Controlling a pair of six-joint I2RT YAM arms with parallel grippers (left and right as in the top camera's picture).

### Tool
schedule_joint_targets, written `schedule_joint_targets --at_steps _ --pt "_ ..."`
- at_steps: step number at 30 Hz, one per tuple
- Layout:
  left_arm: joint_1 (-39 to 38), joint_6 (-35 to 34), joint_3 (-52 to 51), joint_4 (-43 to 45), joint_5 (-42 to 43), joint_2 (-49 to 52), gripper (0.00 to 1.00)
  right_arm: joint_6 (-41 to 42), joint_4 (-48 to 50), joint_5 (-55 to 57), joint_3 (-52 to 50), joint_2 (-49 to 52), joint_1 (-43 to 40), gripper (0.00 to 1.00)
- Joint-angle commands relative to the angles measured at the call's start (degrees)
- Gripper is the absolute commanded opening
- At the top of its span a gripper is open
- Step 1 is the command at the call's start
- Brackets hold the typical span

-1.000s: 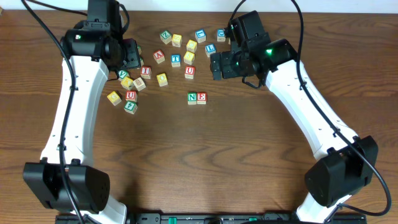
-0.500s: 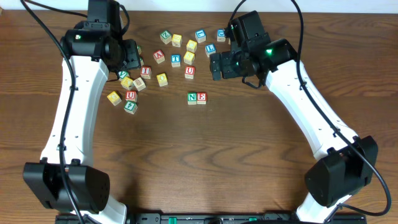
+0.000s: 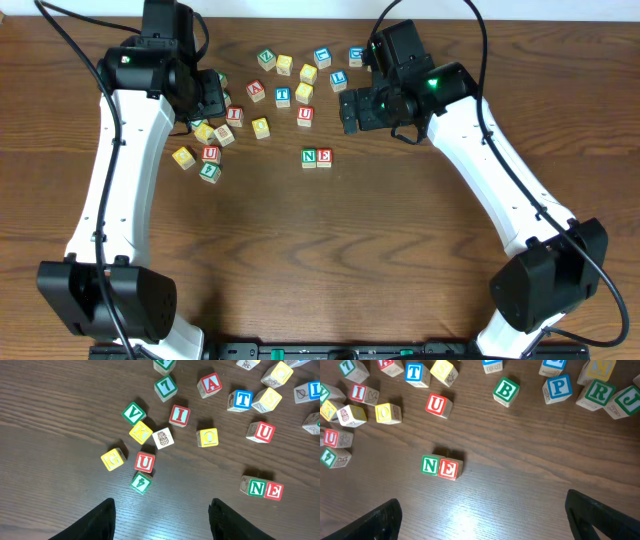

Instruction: Spell out NEURIPS

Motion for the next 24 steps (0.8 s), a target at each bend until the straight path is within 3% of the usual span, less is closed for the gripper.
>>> schedule_joint_targets --at_steps 1,16,24 --pt "0.3 -0.6 0.9 0.1 -0.7 -0.6 0.59 -0.1 -0.6 0.1 0.4 -0.4 -0.4 0.98" --pt "0.3 -0.5 0.9 1.3 -0.8 -0.6 0.59 -0.1 0.5 0.0 0.4 -0.4 -0.3 0.96" --pt "0.3 -0.6 0.9 4.9 -0.8 -0.6 0.59 -1.2 0.4 -0.6 0.4 -0.4 -0.3 0.99"
